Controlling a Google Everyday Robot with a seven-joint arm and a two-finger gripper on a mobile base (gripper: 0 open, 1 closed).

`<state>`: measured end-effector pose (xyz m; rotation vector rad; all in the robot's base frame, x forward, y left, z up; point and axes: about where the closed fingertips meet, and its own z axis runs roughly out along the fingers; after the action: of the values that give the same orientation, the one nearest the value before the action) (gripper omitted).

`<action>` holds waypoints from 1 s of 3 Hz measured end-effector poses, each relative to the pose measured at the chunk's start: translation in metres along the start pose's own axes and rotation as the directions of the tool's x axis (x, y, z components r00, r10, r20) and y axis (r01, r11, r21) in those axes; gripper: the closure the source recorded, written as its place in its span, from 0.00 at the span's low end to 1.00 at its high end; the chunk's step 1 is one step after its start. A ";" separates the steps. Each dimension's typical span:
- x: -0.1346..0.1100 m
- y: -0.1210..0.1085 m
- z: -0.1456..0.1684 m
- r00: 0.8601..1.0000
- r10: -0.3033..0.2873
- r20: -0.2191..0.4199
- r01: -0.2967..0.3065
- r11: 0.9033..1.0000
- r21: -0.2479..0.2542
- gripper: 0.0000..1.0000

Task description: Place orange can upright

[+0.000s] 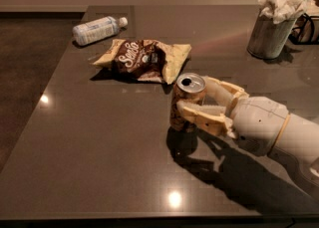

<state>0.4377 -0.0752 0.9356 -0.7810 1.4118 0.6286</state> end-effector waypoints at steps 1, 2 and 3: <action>0.009 0.001 0.000 0.999 -0.035 -0.019 0.034 0.999 -0.007 1.00; 0.017 0.001 -0.001 0.997 -0.064 -0.040 0.064 0.998 -0.004 0.81; 0.024 0.000 -0.002 0.996 -0.074 -0.052 0.074 0.997 -0.004 0.58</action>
Offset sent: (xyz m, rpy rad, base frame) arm 0.0012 -0.0078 -0.0275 -0.1058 -0.0344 -0.0153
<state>0.4382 -0.0780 0.9120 -0.8525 1.4235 0.5562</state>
